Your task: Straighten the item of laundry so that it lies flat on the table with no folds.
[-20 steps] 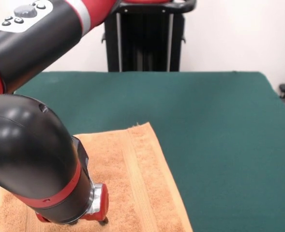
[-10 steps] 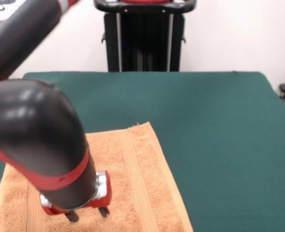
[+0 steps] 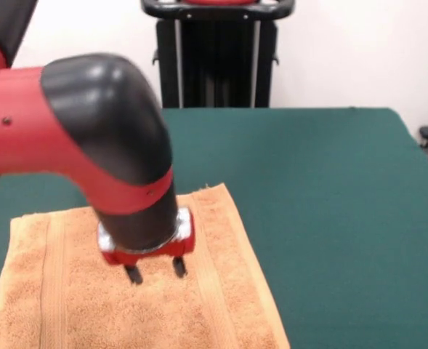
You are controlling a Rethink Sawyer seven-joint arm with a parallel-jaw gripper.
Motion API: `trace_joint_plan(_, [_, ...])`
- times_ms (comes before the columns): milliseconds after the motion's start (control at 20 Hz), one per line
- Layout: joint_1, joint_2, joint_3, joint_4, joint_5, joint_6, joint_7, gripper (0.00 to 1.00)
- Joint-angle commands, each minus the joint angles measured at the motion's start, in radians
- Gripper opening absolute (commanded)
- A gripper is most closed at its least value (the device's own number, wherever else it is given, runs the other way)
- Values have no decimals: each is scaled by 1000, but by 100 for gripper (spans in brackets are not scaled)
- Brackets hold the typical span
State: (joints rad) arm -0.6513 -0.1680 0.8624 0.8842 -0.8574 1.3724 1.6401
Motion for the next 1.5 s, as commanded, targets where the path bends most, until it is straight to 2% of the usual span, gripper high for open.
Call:
trace_joint_plan(50, [24,-115,-166,375,84,-114,373,100])
trace_joint_plan(200, [30,-147,-195,422,109,-149,395,100])
trace_joint_plan(600, [60,-145,-251,418,172,-168,389,100])
trace_joint_plan(850, [93,-203,-264,373,252,-60,357,100])
trace_joint_plan(1250, [152,-159,-301,231,317,-27,308,100])
trace_joint_plan(1350, [177,-122,-312,154,315,-5,288,100])
trace_joint_plan(1500, [218,-28,-311,-28,286,51,225,100])
